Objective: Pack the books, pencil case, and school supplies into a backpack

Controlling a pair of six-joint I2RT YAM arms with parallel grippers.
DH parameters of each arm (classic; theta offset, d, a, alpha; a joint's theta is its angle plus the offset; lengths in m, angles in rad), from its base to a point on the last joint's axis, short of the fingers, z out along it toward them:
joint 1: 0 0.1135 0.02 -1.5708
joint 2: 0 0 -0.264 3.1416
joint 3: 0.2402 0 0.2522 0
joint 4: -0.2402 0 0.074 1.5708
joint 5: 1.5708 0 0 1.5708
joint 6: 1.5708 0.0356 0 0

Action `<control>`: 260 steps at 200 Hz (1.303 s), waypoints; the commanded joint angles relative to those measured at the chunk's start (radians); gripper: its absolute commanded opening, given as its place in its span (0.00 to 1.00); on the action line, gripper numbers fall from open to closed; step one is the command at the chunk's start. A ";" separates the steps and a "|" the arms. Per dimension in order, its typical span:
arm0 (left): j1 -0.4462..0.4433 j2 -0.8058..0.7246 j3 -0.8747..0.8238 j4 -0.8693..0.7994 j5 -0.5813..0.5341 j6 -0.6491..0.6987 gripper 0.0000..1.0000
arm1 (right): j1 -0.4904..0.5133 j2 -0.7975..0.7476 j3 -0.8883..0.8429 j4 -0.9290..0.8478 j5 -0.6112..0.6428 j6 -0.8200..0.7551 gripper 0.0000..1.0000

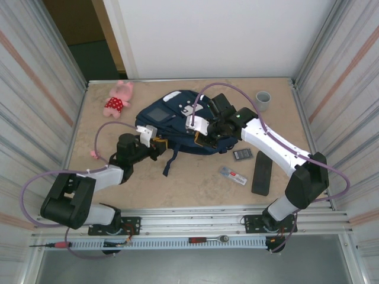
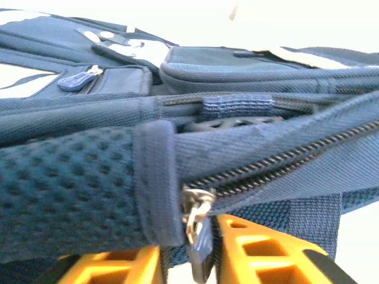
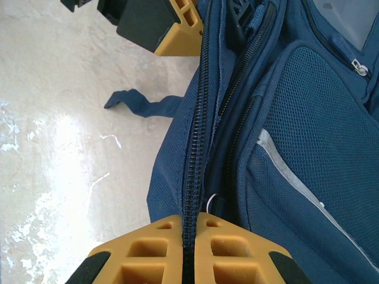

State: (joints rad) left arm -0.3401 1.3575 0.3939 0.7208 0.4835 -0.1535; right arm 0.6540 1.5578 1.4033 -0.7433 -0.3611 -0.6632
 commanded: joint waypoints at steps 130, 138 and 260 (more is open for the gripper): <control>-0.226 -0.118 0.185 -0.320 0.350 0.142 0.00 | 0.056 0.066 -0.062 0.320 0.160 0.238 0.00; -0.251 -0.103 0.211 -0.371 0.346 0.156 0.00 | 0.057 0.077 -0.065 0.341 0.163 0.262 0.00; -0.189 -0.028 0.178 -0.629 0.037 -0.001 0.00 | -0.121 -0.164 -0.492 0.313 0.002 1.579 0.77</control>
State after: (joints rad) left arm -0.5320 1.3170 0.5552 0.1207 0.5125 -0.1318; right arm 0.5465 1.3918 0.9932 -0.4332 -0.3458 0.5278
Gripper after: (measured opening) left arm 0.069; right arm 0.760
